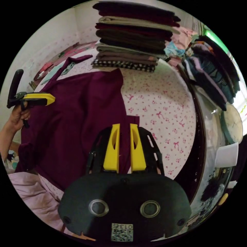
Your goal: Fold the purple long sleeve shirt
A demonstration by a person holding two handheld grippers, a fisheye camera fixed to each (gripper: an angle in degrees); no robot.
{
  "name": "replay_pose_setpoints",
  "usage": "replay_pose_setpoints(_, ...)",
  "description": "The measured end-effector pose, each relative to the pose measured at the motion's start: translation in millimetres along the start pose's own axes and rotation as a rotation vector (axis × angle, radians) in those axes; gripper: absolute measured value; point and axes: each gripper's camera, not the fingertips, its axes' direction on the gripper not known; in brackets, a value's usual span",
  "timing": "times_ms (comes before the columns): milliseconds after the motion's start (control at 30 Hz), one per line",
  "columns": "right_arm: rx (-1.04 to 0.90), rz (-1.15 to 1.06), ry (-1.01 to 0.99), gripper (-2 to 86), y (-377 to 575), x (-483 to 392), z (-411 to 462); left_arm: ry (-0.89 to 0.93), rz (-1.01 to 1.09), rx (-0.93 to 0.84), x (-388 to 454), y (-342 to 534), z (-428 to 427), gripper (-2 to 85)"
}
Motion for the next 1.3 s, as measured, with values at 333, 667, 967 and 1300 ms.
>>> replay_pose_setpoints(333, -0.003, 0.103, -0.059, 7.0, 16.9, 15.7, -0.9, 0.015, 0.085, -0.11, 11.8, -46.7, 69.8, 6.2)
replay_pose_setpoints(667, 0.182, -0.171, -0.209, 1.8, 15.3, -50.1, -67.9, 0.087, -0.082, 0.056, -39.2, -30.8, 5.6, 9.4)
replay_pose_setpoints(967, 0.044, -0.668, -0.052, 1.4, 22.1, -206.3, -38.1, 0.037, 0.005, -0.029, -26.4, -51.0, 19.6, 15.0)
replay_pose_setpoints(1300, 0.137, -0.206, -0.142, 1.5, 6.2, -48.6, -78.7, 0.001, -0.082, -0.069, -64.5, -25.8, 36.2, 0.4)
